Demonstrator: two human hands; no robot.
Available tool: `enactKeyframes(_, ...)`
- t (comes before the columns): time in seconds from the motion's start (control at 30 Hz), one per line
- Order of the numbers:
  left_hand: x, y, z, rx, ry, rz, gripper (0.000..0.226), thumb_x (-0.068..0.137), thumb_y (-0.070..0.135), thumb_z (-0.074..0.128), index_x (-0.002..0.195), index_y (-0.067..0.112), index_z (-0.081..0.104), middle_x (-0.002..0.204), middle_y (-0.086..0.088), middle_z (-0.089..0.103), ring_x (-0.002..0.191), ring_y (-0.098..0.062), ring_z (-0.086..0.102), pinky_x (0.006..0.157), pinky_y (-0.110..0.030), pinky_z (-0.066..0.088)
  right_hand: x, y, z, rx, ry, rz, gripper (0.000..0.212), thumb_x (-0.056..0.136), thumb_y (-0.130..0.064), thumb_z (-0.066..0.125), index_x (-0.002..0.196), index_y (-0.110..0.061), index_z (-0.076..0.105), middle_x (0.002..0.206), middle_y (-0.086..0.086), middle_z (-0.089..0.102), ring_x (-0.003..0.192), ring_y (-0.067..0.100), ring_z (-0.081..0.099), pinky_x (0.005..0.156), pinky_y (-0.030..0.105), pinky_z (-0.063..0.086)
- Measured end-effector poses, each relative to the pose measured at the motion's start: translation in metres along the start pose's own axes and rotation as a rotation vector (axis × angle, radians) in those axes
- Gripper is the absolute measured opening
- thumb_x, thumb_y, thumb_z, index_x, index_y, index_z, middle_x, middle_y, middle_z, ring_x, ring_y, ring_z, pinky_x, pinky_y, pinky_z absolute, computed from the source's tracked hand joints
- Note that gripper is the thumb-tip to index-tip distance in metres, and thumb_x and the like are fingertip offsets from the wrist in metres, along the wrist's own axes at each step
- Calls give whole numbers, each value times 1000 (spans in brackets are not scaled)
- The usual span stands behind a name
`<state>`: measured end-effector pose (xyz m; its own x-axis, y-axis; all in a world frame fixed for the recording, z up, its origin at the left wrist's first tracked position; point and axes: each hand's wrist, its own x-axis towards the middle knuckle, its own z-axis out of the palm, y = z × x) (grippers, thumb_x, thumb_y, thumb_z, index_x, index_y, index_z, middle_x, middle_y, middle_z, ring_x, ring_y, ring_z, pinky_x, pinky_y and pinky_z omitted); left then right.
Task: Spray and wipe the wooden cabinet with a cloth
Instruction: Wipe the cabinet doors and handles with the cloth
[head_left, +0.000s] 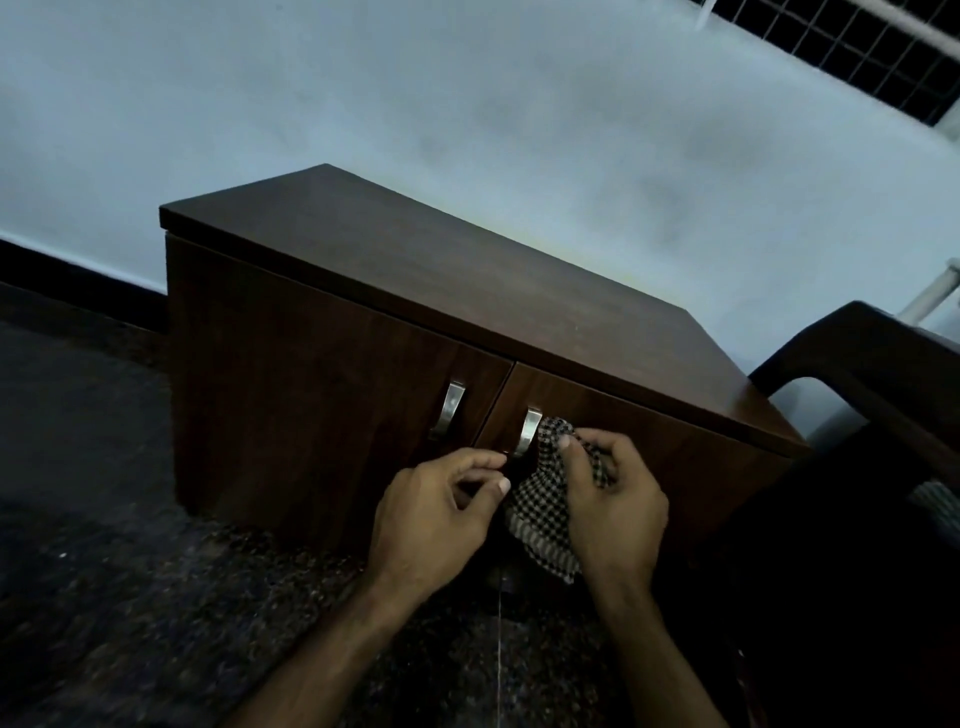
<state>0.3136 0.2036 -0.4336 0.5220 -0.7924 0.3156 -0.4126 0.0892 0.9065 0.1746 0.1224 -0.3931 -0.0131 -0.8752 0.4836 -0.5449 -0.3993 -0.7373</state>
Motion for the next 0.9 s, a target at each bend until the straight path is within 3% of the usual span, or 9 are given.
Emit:
enactKeyframes(0.1, 2, -2, -1, 3, 11, -12, 24, 89, 43, 72, 113, 41, 72, 92, 32, 73, 62, 1, 68, 61, -31, 60, -10, 2, 9, -104, -79, -18, 11, 89, -49, 70, 94, -40, 70, 84, -18, 73, 82, 8, 71, 74, 35, 59)
enactKeyframes(0.23, 3, -1, -5, 67, 30, 5, 25, 89, 43, 71, 114, 41, 72, 90, 35, 71, 61, 1, 65, 53, -17, 50, -7, -2, 6, -80, -54, -27, 11, 89, -47, 70, 97, -40, 73, 85, -20, 73, 83, 5, 70, 75, 34, 59)
enactKeyframes(0.33, 6, 7, -7, 174, 81, 59, 26, 90, 44, 69, 116, 42, 71, 94, 33, 72, 59, 7, 59, 55, -14, 45, 3, -8, 3, -25, -57, -68, 16, 93, -42, 68, 105, -35, 75, 92, -17, 75, 88, 4, 70, 79, 35, 59)
enactKeyframes(0.4, 13, 17, -7, 269, 125, 142, 26, 91, 42, 68, 117, 42, 71, 103, 26, 74, 69, 8, 61, 62, -18, 51, 5, -8, 5, -47, -141, -96, 18, 95, -40, 65, 108, -34, 75, 95, -17, 75, 91, 3, 69, 81, 35, 59)
enactKeyframes(0.53, 33, 32, -9, 531, 76, 321, 33, 97, 39, 58, 130, 42, 62, 119, 17, 70, 96, -15, 72, 74, -34, 58, 4, -7, 7, -39, -315, -102, 29, 97, -31, 63, 124, -30, 71, 108, -18, 71, 102, 1, 66, 92, 36, 57)
enactKeyframes(0.63, 38, 28, -12, 638, 21, 344, 31, 99, 38, 55, 129, 41, 61, 118, 15, 68, 92, -17, 73, 71, -35, 56, 4, -9, 1, -59, -457, -96, 41, 90, -24, 66, 128, -40, 63, 101, -17, 62, 94, 4, 65, 85, 42, 58)
enactKeyframes(0.73, 38, 25, -13, 623, 17, 345, 27, 94, 39, 63, 120, 38, 68, 110, 15, 70, 82, -17, 74, 62, -33, 55, 2, -11, -1, -150, -529, -139, 53, 90, -23, 66, 139, -41, 55, 108, -18, 56, 101, 4, 61, 89, 41, 57)
enactKeyframes(0.9, 37, 24, -11, 637, -5, 308, 22, 96, 43, 58, 115, 37, 69, 110, 14, 70, 86, -17, 73, 68, -34, 55, 0, -9, 0, -162, -469, -172, 49, 94, -21, 66, 140, -34, 57, 116, -17, 59, 108, 2, 59, 96, 34, 53)
